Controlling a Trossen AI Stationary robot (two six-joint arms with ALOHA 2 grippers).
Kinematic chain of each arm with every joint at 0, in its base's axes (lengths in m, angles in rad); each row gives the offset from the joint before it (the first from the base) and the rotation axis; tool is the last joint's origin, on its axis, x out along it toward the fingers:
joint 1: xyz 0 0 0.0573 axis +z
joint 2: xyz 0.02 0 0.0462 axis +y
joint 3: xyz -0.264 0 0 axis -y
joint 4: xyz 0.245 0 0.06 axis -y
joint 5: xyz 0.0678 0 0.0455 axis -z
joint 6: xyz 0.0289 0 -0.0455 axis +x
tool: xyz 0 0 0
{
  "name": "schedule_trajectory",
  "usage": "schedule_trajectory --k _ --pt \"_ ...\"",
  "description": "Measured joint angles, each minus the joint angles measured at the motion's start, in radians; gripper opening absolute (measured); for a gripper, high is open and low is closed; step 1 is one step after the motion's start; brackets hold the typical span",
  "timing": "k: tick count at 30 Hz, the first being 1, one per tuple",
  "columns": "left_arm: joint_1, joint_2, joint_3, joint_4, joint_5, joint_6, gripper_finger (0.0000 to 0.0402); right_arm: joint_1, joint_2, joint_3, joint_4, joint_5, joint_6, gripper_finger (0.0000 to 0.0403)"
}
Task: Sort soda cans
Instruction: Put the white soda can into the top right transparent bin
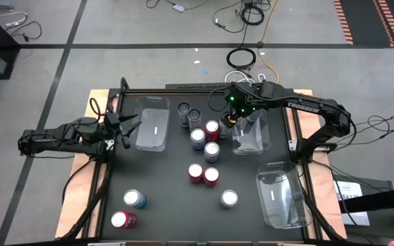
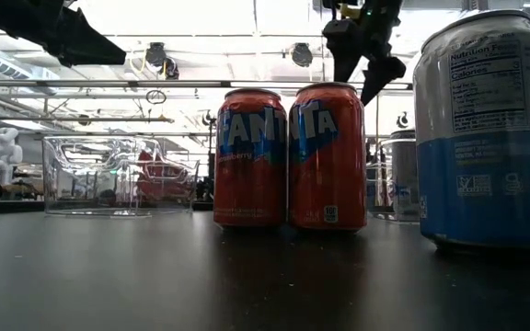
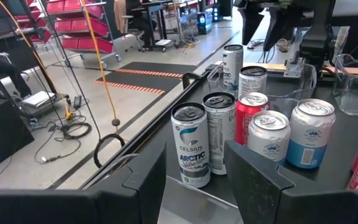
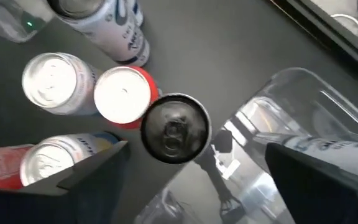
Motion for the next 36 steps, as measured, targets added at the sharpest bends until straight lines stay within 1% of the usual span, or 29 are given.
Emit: schedule_trajectory --k 3,5,7,12,16,21,25,31,36 --pt "0.000 0.000 0.000 0.000 -0.001 0.000 0.0171 0.000 0.000 0.000 -0.002 0.087 0.024 0.0396" --pt "0.000 0.000 0.000 0.000 -0.004 0.000 0.0171 0.003 0.000 0.000 -0.004 0.150 0.074 0.0391" --pt "0.000 0.000 0.000 0.000 -0.004 0.000 0.0171 0.002 0.000 0.001 -0.014 0.169 0.111 0.0387" --pt "0.000 0.000 0.000 0.000 -0.004 0.000 0.0171 0.007 0.017 0.001 -0.012 0.157 0.114 0.0386" --pt "0.000 0.000 0.000 0.000 -0.004 0.000 0.0171 0.006 0.052 -0.007 0.013 0.057 0.093 0.0385" --pt "0.000 0.000 0.000 0.000 -0.003 0.000 0.0171 0.010 0.089 -0.034 0.034 0.022 0.085 0.0384" --pt "0.000 0.000 0.000 0.000 -0.003 0.000 0.0171 0.009 0.106 -0.047 0.058 -0.027 0.080 0.0384" --pt "0.000 0.000 0.000 0.000 -0.003 0.000 0.0171 0.010 0.123 -0.049 0.082 -0.030 0.077 0.0384" --pt "0.000 0.000 0.000 -0.001 0.000 0.000 0.0171 0.005 0.095 -0.053 0.081 -0.013 0.084 0.0384"
